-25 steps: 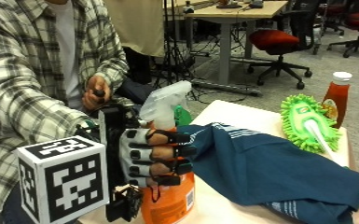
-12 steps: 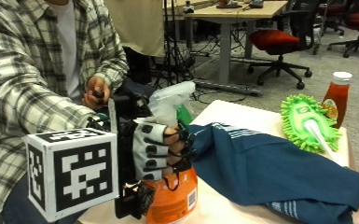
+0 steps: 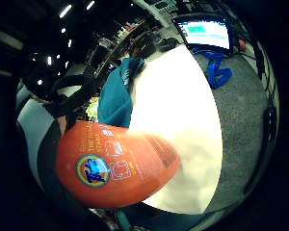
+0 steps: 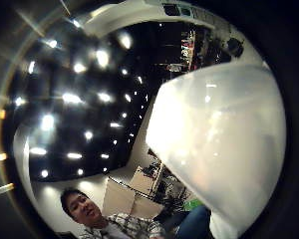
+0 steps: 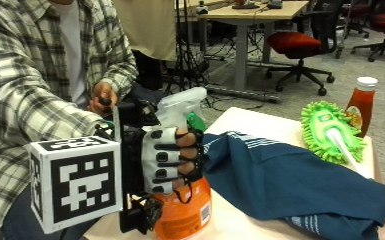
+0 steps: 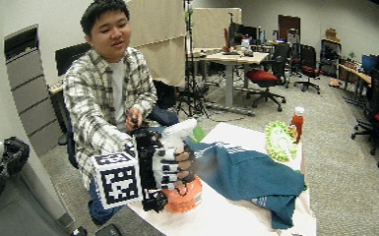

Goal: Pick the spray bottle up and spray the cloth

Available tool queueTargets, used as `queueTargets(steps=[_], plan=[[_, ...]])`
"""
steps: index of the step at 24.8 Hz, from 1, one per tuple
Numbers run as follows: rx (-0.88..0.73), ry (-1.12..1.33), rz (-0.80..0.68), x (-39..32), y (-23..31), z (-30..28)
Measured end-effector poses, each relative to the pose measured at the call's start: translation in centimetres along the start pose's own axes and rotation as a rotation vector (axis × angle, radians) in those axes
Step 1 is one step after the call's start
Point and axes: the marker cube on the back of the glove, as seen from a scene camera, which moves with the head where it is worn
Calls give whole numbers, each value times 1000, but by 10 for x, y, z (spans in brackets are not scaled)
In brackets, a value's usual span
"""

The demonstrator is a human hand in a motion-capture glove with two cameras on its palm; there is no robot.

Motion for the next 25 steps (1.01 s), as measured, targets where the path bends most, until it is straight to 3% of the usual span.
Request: queueTargets(steps=[13,25], plan=[[-103,273,-80,-53,-1,-5],[-229,485,-117,-98,-10,33]])
